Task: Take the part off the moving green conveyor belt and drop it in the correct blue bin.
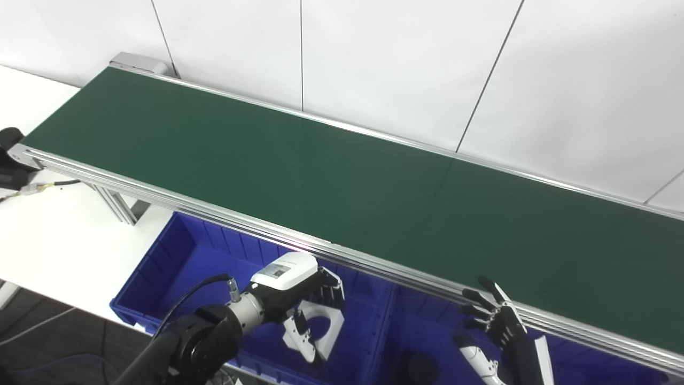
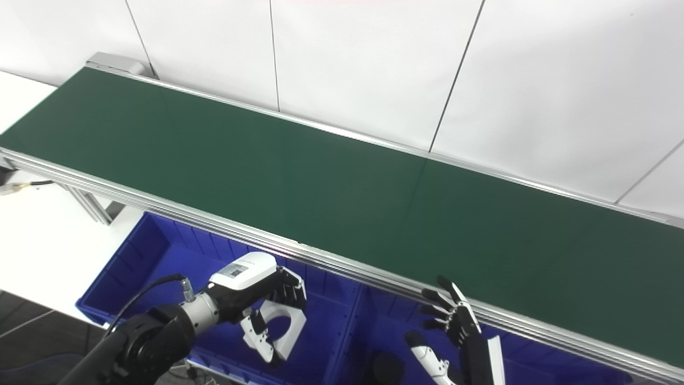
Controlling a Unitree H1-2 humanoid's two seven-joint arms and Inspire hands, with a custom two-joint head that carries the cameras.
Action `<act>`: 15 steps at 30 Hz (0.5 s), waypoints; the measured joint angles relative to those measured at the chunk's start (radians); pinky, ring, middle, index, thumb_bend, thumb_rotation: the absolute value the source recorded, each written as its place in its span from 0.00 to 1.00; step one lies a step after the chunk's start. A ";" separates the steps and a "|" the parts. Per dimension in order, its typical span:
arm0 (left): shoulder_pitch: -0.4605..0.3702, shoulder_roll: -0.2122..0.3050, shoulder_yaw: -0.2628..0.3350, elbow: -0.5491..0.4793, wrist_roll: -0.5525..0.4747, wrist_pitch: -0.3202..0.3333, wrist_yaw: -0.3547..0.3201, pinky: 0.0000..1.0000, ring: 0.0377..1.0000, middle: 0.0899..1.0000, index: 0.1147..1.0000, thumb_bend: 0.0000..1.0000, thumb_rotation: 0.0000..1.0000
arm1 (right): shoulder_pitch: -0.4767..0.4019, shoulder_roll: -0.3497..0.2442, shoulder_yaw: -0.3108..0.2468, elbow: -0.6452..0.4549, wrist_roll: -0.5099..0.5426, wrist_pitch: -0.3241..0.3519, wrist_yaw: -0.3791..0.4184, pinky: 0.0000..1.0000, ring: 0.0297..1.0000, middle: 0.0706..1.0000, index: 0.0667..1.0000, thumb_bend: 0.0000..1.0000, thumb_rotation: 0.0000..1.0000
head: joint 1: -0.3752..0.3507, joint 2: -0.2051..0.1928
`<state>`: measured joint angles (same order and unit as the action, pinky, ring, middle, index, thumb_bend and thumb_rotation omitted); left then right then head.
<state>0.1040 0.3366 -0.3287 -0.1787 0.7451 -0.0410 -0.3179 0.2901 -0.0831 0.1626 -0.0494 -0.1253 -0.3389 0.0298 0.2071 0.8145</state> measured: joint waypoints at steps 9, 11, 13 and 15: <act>-0.083 -0.004 -0.039 0.168 0.047 -0.058 0.093 0.43 0.42 0.40 0.45 0.50 0.00 | 0.001 0.001 0.000 -0.024 -0.005 0.019 0.001 0.58 0.66 0.75 0.86 0.61 0.52 | -0.015 0.012; -0.086 -0.008 -0.043 0.189 0.053 -0.058 0.102 0.43 0.42 0.40 0.45 0.50 0.00 | 0.001 0.002 0.000 -0.025 -0.006 0.021 0.001 0.58 0.66 0.75 0.86 0.61 0.52 | -0.015 0.012; -0.087 -0.010 -0.048 0.201 0.054 -0.058 0.106 0.44 0.43 0.40 0.45 0.50 0.00 | 0.001 0.003 0.000 -0.025 -0.006 0.022 0.001 0.58 0.67 0.75 0.86 0.62 0.52 | -0.015 0.012; -0.089 -0.014 -0.052 0.213 0.055 -0.058 0.111 0.45 0.43 0.41 0.45 0.50 0.00 | 0.001 0.003 0.000 -0.025 -0.006 0.023 0.001 0.58 0.67 0.75 0.86 0.62 0.51 | -0.018 0.014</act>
<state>0.0151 0.3226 -0.3803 0.0340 0.7996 -0.0993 -0.2070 0.2910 -0.0804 0.1627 -0.0740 -0.1309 -0.3161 0.0310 0.1887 0.8283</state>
